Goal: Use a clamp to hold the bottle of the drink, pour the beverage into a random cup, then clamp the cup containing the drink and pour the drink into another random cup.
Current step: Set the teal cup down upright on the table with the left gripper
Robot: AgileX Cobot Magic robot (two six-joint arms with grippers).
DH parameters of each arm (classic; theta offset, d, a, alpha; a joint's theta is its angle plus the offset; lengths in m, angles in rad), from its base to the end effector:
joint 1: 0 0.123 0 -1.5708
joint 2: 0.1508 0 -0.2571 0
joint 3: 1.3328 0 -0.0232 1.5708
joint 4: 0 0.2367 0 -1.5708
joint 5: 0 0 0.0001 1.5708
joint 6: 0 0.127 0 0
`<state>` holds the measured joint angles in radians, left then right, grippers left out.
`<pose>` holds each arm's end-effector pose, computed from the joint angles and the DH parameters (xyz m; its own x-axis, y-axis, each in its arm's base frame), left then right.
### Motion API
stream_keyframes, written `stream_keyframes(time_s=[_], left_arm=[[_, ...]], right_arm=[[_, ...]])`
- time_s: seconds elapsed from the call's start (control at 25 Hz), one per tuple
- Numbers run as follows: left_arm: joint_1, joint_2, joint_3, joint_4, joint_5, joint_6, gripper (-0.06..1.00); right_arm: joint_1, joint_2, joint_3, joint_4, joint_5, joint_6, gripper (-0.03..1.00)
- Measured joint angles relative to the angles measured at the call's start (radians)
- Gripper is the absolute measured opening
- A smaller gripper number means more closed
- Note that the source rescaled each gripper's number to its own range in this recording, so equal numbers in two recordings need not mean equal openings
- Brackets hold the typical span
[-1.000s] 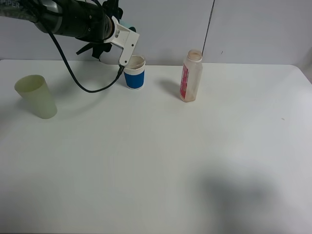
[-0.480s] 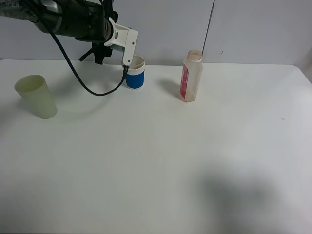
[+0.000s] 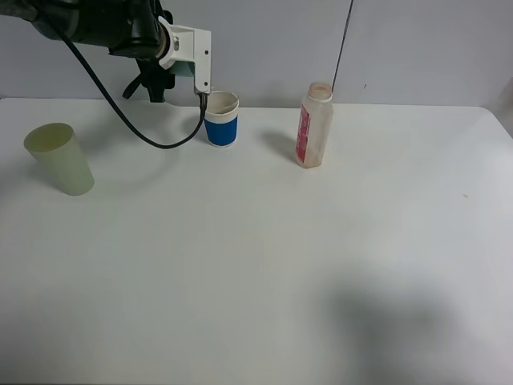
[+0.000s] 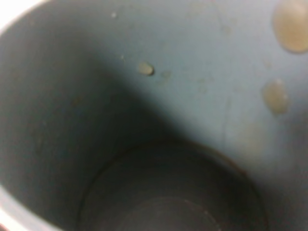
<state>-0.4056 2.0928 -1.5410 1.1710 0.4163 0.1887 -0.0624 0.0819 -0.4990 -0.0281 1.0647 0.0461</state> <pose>0.4570 -0.1447 0.1688 -0.0438 0.9988 0.0198 0.5508 0.0076 0.8346 0.0531 -0.0064 0.2494 -0.5274 0.0655 -0.8471 0.1003 0.9949 0.0144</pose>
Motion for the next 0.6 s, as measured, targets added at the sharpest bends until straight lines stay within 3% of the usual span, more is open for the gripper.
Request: stream_keyframes(time_s=[0.12,0.2,0.24,0.32,0.6], left_arm=[[0.013,-0.013,0.000,-0.053,-0.016,0.000,0.01],[0.025,-0.028,0.000,-0.151,-0.043,0.000,0.01],[0.025,-0.028,0.000,-0.151,-0.043,0.000,0.01],[0.036,-0.040,0.000,-0.260,-0.074,0.000,0.01],[0.056,-0.046,0.000,-0.447,-0.127,0.000,0.01]], right_arm=[[0.000,0.000,0.000,0.000,0.000,0.000,1.00],[0.000,0.000,0.000,0.000,0.000,0.000,1.00],[0.000,0.000,0.000,0.000,0.000,0.000,1.00],[0.000,0.000,0.000,0.000,0.000,0.000,1.00],[0.000,0.000,0.000,0.000,0.000,0.000,1.00]])
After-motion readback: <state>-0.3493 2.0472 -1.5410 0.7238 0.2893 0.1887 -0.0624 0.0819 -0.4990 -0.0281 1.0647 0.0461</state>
